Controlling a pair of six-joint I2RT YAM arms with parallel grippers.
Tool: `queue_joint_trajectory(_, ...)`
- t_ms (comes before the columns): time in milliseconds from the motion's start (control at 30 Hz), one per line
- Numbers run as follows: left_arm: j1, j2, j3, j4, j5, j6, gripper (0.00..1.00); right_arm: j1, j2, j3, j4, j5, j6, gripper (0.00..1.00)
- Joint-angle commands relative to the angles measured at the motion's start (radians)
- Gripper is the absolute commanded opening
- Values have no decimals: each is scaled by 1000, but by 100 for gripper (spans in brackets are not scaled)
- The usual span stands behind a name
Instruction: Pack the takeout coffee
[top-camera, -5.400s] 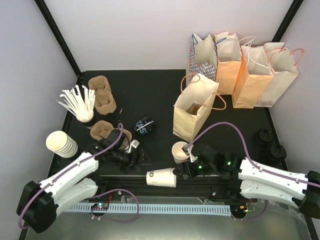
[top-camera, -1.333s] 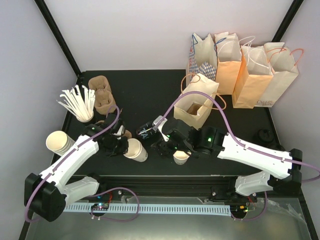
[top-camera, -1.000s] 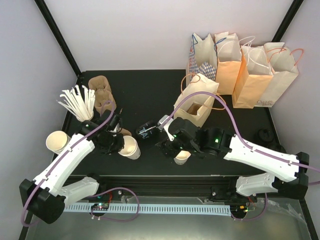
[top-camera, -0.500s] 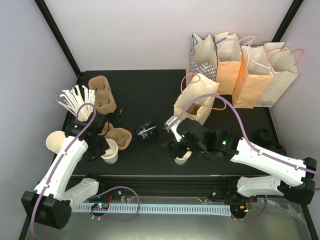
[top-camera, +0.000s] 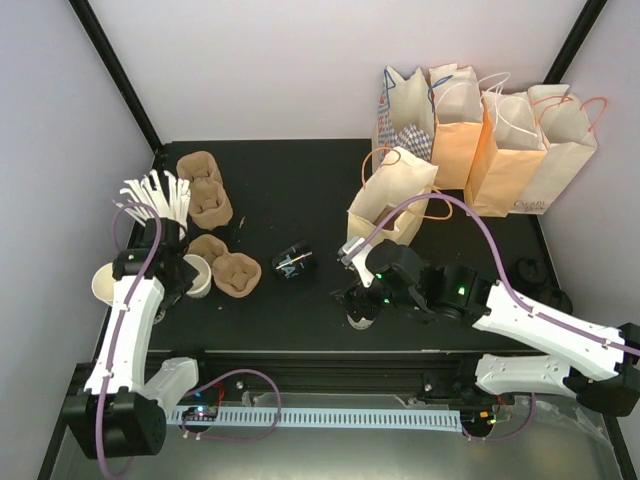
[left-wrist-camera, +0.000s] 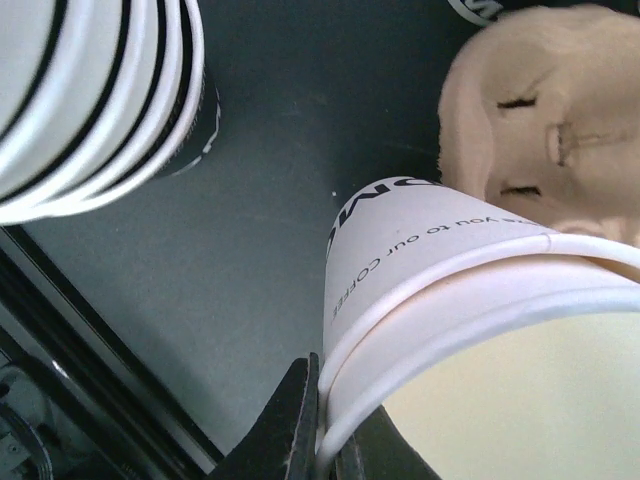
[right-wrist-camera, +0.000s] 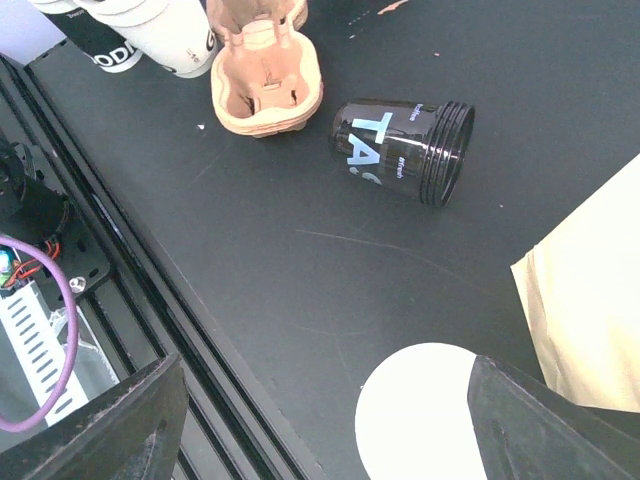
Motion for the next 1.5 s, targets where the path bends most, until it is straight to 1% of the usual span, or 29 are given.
queue_joint_trajectory(0, 58, 65, 6, 80, -26, -4, 2, -6, -21, -12, 10, -1, 15, 79)
queue_joint_trajectory(100, 100, 108, 6, 83, -19, 15, 2, -5, -20, -14, 3, 5, 21, 79)
queue_joint_trajectory(267, 153, 115, -21, 125, 0, 48, 2, -5, -22, -25, 5, 4, 28, 79)
queue_joint_trajectory(467, 189, 140, -55, 151, 83, 79, 7, -7, -2, -21, 12, 0, 30, 79)
queue_joint_trajectory(800, 191, 195, -68, 158, 208, 93, 7, -18, 40, -3, 29, -19, 19, 79)
queue_joint_trajectory(967, 191, 174, -55, 119, 224, 70, 8, -27, 54, 0, 38, -28, 17, 79)
queue_joint_trajectory(1067, 190, 165, -51, 116, 237, 68, 10, -32, 59, -1, 46, -34, 18, 79)
queue_joint_trajectory(1200, 184, 184, -48, 117, 243, 74, 10, -37, 67, 2, 48, -38, 14, 79)
queue_joint_trajectory(1300, 181, 207, -43, 110, 237, 78, 18, -40, 71, 4, 48, -40, 9, 79)
queue_joint_trajectory(1400, 180, 216, -41, 111, 233, 82, 31, -45, 73, 7, 48, -43, 7, 79)
queue_joint_trajectory(1467, 181, 215, -38, 111, 231, 85, 34, -47, 71, 7, 48, -43, 5, 79)
